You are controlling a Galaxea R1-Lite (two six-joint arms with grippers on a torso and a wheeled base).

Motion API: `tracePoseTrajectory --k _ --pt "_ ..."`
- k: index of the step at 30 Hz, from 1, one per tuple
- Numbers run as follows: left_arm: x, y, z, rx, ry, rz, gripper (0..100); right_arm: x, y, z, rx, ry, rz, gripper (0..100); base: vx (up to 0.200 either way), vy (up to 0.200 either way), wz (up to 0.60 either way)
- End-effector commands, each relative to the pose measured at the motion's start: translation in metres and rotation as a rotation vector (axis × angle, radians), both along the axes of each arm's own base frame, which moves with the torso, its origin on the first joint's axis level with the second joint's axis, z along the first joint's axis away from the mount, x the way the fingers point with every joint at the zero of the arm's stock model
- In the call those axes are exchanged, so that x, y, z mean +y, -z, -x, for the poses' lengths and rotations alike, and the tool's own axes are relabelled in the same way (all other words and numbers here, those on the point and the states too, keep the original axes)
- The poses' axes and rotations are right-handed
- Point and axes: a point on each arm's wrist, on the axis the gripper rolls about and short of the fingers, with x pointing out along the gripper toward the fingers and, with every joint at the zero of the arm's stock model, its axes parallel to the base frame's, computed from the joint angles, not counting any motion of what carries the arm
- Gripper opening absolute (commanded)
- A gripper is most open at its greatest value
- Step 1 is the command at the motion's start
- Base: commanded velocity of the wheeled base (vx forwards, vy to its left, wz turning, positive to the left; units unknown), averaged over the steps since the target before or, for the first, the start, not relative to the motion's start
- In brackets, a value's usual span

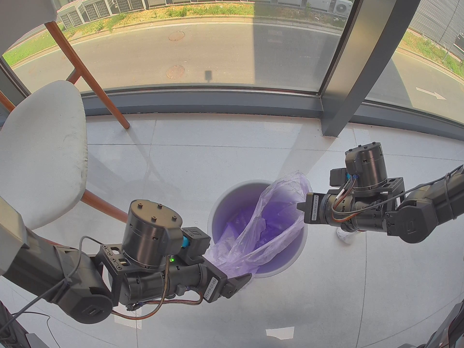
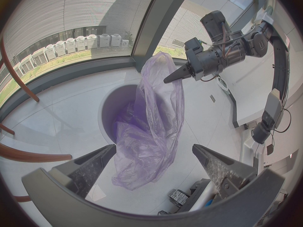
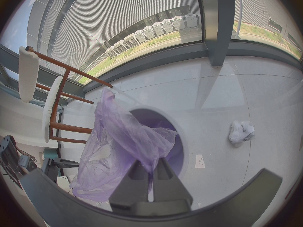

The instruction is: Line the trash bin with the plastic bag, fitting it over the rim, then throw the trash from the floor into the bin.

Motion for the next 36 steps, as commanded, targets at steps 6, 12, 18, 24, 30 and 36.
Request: tracePoseTrajectory --k 6,12,18,24,30,36 --pt "-0.009 0.019 -0.012 0.039 -0.005 -0.039 100 -0.001 0.0 0.0 0.002 0.001 0.002 0 0.0 0.0 0.0" --pt "-0.016 0.024 -0.019 0.025 -0.001 -0.031 100 -0.001 0.001 0.0 0.003 0.0 0.002 0 0.0 0.0 0.0" --pt "-0.016 0.008 -0.032 -0.026 -0.028 0.017 100 -0.005 0.004 0.004 0.017 0.002 0.009 0 0.0 0.0 0.0" --pt "0.0 -0.027 -0.023 -0.089 -0.063 0.107 100 -0.01 0.01 0.015 0.047 -0.024 0.019 0 0.0 0.0 0.0" --pt "0.003 -0.033 -0.03 -0.09 -0.099 0.144 100 -0.011 0.011 0.017 0.041 -0.041 0.04 0 0.0 0.0 0.0" --pt "-0.006 -0.014 -0.047 -0.057 -0.108 0.105 100 -0.012 0.01 0.016 0.038 -0.038 0.04 0 0.0 0.0 0.0"
